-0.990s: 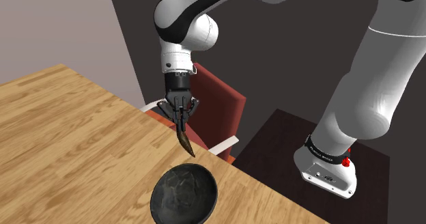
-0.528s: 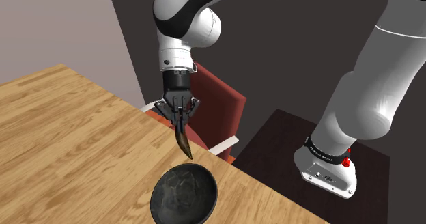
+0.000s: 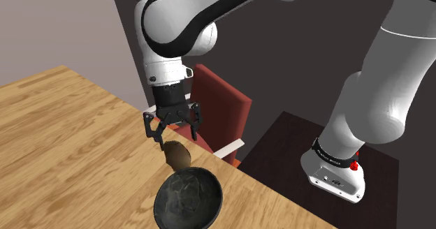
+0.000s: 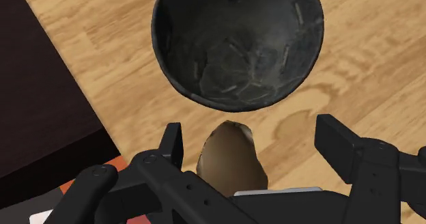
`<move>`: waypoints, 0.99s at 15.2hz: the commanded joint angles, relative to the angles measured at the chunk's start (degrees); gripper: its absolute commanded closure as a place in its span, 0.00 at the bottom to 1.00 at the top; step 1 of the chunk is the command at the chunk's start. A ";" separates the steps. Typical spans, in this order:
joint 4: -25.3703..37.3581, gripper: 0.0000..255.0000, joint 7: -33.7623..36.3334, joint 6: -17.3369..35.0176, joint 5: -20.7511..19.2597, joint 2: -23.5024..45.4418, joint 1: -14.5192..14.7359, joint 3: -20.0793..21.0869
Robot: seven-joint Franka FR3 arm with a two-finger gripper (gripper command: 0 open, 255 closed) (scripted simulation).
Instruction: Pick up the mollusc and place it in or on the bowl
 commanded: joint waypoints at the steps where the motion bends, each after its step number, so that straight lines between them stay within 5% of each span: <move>1: 6.26 0.00 16.92 -0.36 -16.87 5.73 3.85 1.14; 4: 18.81 0.00 35.17 -10.42 -36.90 16.54 12.04 -0.91; 15: 13.21 0.00 35.37 -4.65 -37.15 16.64 12.13 -1.93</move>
